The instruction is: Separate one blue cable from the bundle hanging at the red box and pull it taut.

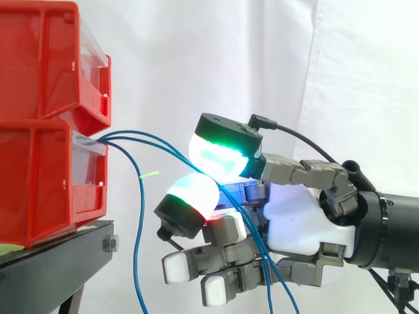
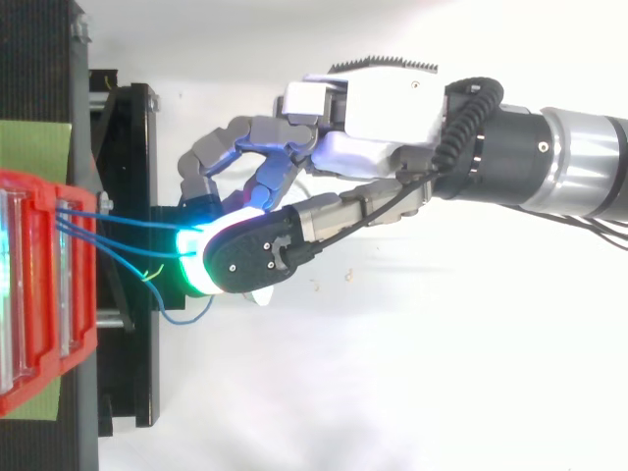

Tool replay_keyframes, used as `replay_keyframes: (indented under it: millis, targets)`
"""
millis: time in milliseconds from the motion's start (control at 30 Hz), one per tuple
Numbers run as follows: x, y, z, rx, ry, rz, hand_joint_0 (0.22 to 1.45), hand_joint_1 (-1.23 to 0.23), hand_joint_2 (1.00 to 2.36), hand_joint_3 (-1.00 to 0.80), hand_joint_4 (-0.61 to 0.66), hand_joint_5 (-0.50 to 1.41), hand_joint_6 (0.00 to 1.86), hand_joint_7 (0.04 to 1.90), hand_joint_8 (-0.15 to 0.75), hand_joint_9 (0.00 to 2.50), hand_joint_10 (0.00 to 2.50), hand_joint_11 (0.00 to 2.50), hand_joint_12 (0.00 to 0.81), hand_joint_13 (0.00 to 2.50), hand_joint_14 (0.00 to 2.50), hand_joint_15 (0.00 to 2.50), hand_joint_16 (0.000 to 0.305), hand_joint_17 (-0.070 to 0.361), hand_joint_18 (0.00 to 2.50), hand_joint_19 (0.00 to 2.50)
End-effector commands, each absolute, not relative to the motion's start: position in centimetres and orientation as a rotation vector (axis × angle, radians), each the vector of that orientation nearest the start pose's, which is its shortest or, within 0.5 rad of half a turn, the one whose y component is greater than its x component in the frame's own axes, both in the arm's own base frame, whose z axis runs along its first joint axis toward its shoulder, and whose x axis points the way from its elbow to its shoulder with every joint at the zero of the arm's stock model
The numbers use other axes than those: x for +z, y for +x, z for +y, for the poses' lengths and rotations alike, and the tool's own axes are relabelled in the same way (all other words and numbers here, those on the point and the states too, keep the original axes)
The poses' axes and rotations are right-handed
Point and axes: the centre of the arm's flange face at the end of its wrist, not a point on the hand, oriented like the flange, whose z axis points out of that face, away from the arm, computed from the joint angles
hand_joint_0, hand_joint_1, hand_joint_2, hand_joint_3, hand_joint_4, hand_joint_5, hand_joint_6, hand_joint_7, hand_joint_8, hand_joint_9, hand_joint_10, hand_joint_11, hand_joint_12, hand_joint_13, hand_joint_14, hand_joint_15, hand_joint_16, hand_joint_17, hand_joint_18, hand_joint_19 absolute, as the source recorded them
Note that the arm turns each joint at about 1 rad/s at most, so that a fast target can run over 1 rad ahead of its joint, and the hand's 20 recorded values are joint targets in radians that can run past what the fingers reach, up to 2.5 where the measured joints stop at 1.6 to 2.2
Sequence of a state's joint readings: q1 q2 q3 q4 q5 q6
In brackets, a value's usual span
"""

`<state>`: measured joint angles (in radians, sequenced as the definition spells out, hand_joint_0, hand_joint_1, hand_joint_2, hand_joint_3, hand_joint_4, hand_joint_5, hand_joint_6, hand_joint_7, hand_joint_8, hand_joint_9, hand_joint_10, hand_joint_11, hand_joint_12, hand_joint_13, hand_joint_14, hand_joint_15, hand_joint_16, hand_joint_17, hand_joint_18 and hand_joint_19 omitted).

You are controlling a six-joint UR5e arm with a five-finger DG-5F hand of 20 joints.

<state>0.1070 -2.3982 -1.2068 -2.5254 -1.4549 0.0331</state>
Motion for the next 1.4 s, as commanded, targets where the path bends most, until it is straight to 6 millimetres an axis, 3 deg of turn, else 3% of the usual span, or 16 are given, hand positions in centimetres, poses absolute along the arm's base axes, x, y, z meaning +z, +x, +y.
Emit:
replay_keyframes:
  millis: [0,333,433,600,667,700,800,867,933,1100,1267,1367]
  targets:
    - [19.2,78.8,-6.1,1.305,1.131,1.069,0.65,-0.77,1.03,-0.04,0.12,-0.18,0.92,1.38,0.438,1.03,0.02,0.95,0.365,0.81,0.02,0.43,0.046,0.103,0.96,0.45]
    - [19.2,78.8,-6.5,1.296,1.129,1.067,0.79,-0.86,1.00,-0.49,0.16,-0.19,0.93,1.37,0.415,0.98,0.02,0.95,0.364,0.80,0.02,0.42,0.047,0.106,0.93,0.44]
    - [19.4,78.9,-6.9,1.279,1.119,1.054,0.75,-0.86,1.00,-0.50,0.21,-0.19,0.92,1.37,0.412,1.00,0.03,0.95,0.361,0.81,0.02,0.42,0.047,0.106,0.94,0.43]
    - [19.4,78.8,-7.5,1.237,1.100,1.051,0.50,-0.66,1.00,-0.50,0.24,-0.17,0.91,1.26,0.437,1.05,0.02,0.93,0.388,0.84,0.02,0.44,0.053,0.118,0.99,0.47]
    - [19.8,78.9,-7.9,1.204,1.067,1.058,0.49,-0.62,1.00,-0.50,0.23,-0.17,0.90,1.27,0.443,1.07,0.02,0.93,0.390,0.85,0.02,0.44,0.053,0.120,0.99,0.47]
    - [20.0,79.1,-8.0,1.199,1.055,1.054,0.49,-0.53,1.00,-0.50,0.22,-0.16,0.90,1.26,0.445,1.07,0.02,0.90,0.387,0.85,0.02,0.44,0.053,0.120,0.99,0.48]
    - [20.9,79.5,-8.1,1.193,1.035,1.045,0.57,-0.43,1.00,-0.50,0.21,-0.16,0.89,1.28,0.423,1.08,0.02,0.91,0.367,0.84,0.02,0.45,0.049,0.110,0.96,0.52]
    - [21.3,79.7,-8.1,1.190,1.024,1.042,0.62,-0.46,1.00,-0.49,0.20,-0.16,0.88,1.30,0.419,1.09,0.02,0.91,0.363,0.84,0.02,0.46,0.048,0.108,0.95,0.53]
    - [21.3,79.7,-8.1,1.187,1.022,1.043,0.61,-0.56,1.02,-0.29,0.21,-0.16,0.88,1.36,0.430,1.09,0.02,0.92,0.372,0.85,0.02,0.46,0.049,0.109,0.96,0.53]
    - [21.3,79.7,-7.7,1.188,1.019,1.046,0.62,-0.72,1.02,-0.10,0.21,-0.16,0.90,1.41,0.436,1.08,0.03,0.97,0.381,0.86,0.02,0.47,0.050,0.111,0.98,0.54]
    - [21.3,79.7,-7.6,1.183,1.013,1.050,0.68,-0.82,1.02,-0.16,0.13,-0.18,0.91,1.39,0.421,1.04,0.03,0.97,0.385,0.84,0.02,0.47,0.050,0.112,0.98,0.50]
    - [21.3,79.7,-7.5,1.179,1.011,1.054,0.74,-0.87,1.01,-0.32,0.14,-0.18,0.92,1.37,0.412,1.02,0.03,0.99,0.380,0.83,0.02,0.46,0.050,0.112,0.96,0.49]
